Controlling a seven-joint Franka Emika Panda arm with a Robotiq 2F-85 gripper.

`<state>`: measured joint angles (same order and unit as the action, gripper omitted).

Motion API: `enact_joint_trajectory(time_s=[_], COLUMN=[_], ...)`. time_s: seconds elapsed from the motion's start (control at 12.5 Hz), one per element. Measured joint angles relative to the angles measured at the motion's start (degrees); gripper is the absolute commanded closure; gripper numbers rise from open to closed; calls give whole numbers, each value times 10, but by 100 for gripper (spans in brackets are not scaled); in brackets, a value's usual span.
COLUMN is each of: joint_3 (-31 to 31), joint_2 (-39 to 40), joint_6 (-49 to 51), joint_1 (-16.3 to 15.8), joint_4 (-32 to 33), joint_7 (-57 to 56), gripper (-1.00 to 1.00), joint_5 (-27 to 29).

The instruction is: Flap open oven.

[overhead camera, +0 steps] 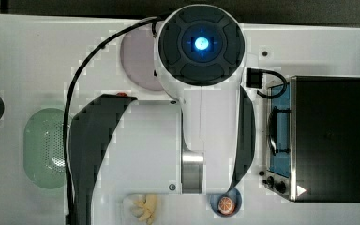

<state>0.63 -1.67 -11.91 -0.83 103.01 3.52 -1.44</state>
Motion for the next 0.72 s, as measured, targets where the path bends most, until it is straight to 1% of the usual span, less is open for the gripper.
enact_joint_trajectory(time_s=[0.16, 0.24, 0.32, 0.4, 0.48, 0.56, 0.72], joint_3=[6, 10, 15, 21, 26, 28, 26], joint_2=[-107, -159, -201, -226, -237, -240, -233], joint_6=[71, 95, 101, 95, 88, 85, 75], joint_1=[1, 4, 8, 10, 11, 15, 21], joint_4=[113, 149, 164, 157, 139, 123, 110], joint_7=[3, 5, 7, 8, 8, 9, 10], gripper=[-82, -100, -100, -100, -89, -65, -14], joint_5=[8, 8, 7, 7, 12, 14, 14])
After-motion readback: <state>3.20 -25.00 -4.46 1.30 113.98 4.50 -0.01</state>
